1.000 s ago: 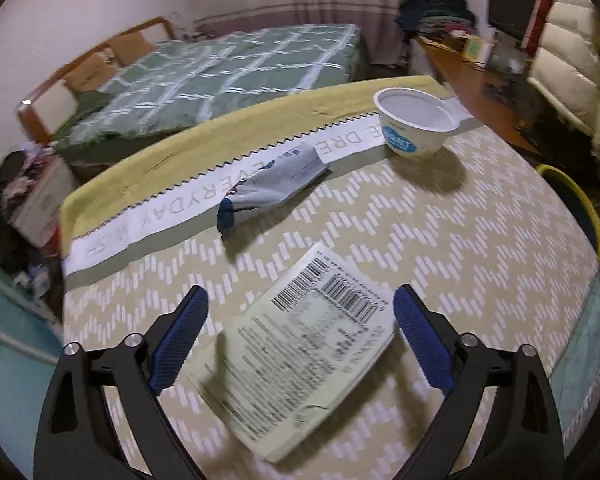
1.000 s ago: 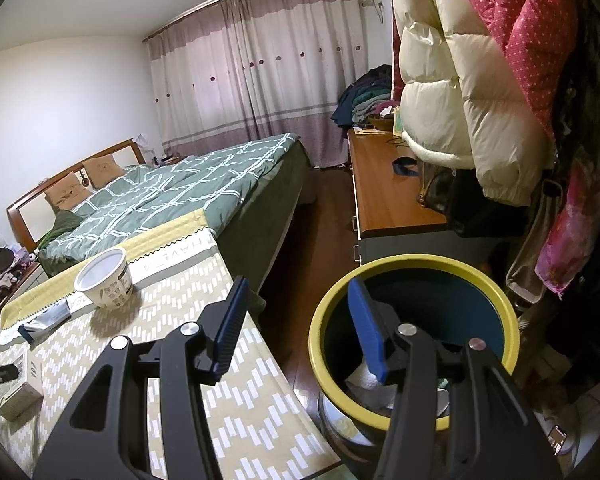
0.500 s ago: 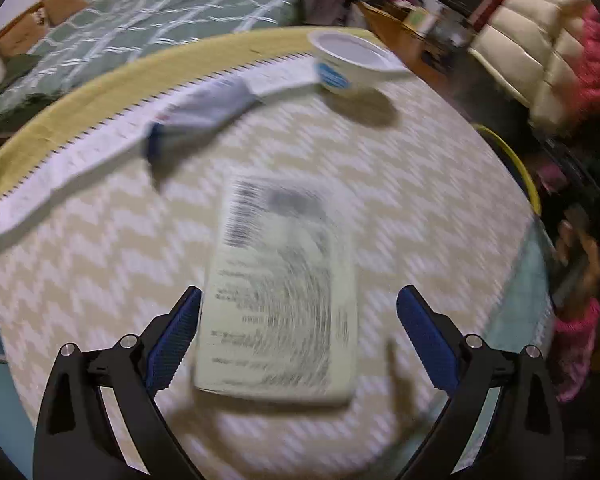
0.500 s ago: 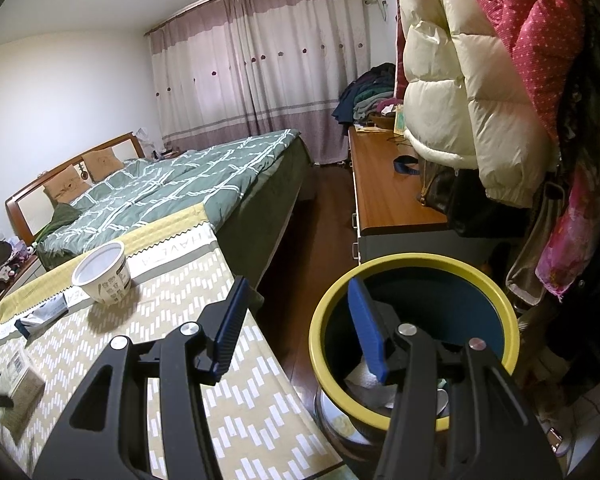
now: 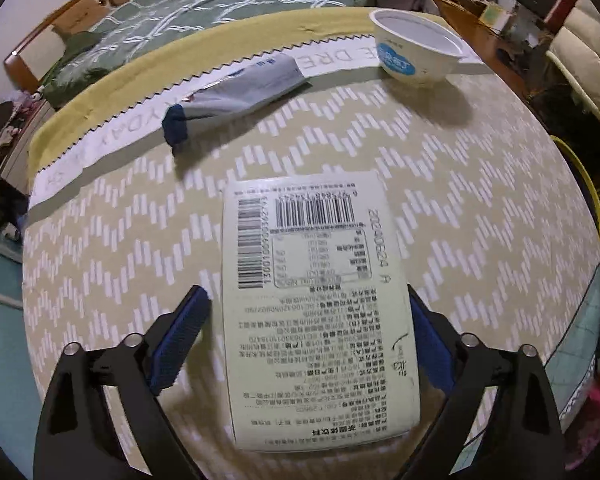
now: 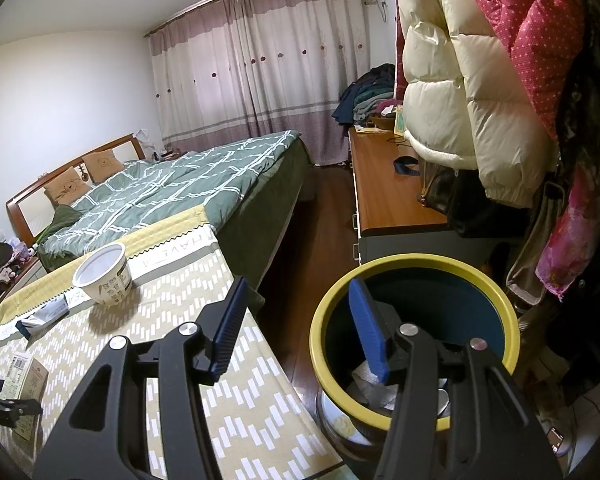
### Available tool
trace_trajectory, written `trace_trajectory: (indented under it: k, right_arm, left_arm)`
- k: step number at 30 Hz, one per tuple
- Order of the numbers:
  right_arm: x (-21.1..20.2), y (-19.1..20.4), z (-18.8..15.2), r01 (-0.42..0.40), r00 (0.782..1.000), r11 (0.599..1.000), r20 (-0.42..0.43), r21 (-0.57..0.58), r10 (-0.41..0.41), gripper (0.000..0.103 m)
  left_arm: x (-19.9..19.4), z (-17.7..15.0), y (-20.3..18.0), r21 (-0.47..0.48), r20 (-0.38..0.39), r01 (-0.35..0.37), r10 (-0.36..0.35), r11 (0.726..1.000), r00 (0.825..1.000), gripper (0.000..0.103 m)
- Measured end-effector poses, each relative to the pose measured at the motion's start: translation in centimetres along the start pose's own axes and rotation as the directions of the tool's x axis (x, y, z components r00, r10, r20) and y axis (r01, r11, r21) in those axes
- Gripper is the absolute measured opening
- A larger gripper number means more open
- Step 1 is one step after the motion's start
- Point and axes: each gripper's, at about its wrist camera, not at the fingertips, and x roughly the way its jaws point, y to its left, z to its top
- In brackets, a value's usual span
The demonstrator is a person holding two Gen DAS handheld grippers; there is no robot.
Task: Collect trash
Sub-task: 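Lift the white paper package off the sheet with the left gripper, then carry the package over the yellow bin and open the left gripper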
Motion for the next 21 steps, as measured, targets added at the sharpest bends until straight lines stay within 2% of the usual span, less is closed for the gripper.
trace_trajectory:
  k: [2, 5, 10, 14, 21]
  right_arm:
    - [0.0, 0.1, 0.0, -0.003, 1.0, 1.0, -0.001, 0.0, 0.003, 0.05]
    - [-0.1, 0.0, 0.0, -0.009, 1.0, 1.0, 0.005, 0.005, 0.008, 0.051]
    - [-0.8, -0.8, 0.0, -0.027, 0.999, 0.999, 0.023, 0.016, 0.027, 0.05]
    - [-1.5, -2.4, 0.3, -0.024, 0.999, 0.999, 0.028, 0.026, 0.023, 0.05]
    - [-3.8, -7.4, 1.1, 0.022, 0.998, 0.997, 0.059, 0.072, -0.026, 0.05]
  left_arm:
    - [-0.3, 0.2, 0.1, -0.006, 0.011, -0.003, 0.003, 1.0, 1.0, 0.072]
    - [-0.7, 0.2, -0.1, -0.006, 0.018, 0.013, -0.013, 1.0, 1.0, 0.071]
    - [-2.7, -0.4, -2.3, 0.033, 0.073, 0.005, -0.008, 0.999, 0.997, 0.071]
    - [-4.4, 0.3, -6.2, 0.101, 0.122, 0.003, -0.015, 0.995, 0.992, 0.071]
    - [-5.1, 2.6, -15.3, 0.246, 0.146, 0.066, -0.104, 0.967, 0.984, 0.071]
